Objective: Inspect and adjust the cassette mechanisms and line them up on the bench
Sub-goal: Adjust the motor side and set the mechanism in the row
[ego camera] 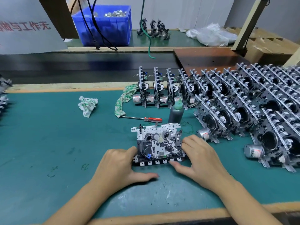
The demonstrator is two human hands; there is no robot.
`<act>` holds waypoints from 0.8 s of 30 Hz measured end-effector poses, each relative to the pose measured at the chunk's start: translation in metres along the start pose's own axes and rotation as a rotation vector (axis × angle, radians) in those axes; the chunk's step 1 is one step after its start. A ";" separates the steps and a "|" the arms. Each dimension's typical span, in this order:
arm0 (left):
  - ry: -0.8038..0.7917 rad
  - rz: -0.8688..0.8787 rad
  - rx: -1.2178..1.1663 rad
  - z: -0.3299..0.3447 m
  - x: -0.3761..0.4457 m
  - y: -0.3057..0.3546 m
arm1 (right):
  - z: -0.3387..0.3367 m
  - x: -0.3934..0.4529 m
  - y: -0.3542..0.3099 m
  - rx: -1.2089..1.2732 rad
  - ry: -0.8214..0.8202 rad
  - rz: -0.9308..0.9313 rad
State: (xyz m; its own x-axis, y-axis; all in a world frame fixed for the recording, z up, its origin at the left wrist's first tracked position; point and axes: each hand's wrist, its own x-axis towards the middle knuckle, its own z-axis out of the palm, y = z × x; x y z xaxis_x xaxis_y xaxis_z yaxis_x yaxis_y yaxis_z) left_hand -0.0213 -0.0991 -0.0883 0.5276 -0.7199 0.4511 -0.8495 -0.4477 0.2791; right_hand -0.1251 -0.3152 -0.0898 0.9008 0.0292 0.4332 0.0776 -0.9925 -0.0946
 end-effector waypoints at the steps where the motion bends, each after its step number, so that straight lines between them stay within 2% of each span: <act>1: 0.007 -0.006 -0.005 0.000 0.000 0.001 | 0.000 0.000 0.000 0.000 0.005 0.004; 7: 0.047 -0.005 0.008 0.001 0.002 0.002 | 0.001 0.000 0.000 0.066 0.009 0.013; 12: 0.102 0.023 0.099 0.003 0.000 -0.001 | -0.003 0.000 0.004 0.195 -0.071 -0.013; 17: 0.072 0.035 0.054 0.002 -0.001 0.001 | -0.002 0.000 0.002 0.130 -0.014 -0.016; 20: 0.075 -0.042 0.110 0.001 -0.001 0.007 | -0.002 0.000 0.002 0.108 -0.009 -0.017; 24: 0.139 -0.163 0.165 0.005 0.000 0.013 | -0.003 0.000 0.002 0.199 -0.057 -0.025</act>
State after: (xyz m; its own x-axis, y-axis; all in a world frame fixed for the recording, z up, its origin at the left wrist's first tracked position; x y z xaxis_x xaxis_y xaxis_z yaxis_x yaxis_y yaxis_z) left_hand -0.0322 -0.1071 -0.0892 0.6423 -0.5563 0.5273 -0.7357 -0.6405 0.2204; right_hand -0.1264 -0.3172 -0.0873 0.9198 0.0661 0.3868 0.1784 -0.9484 -0.2621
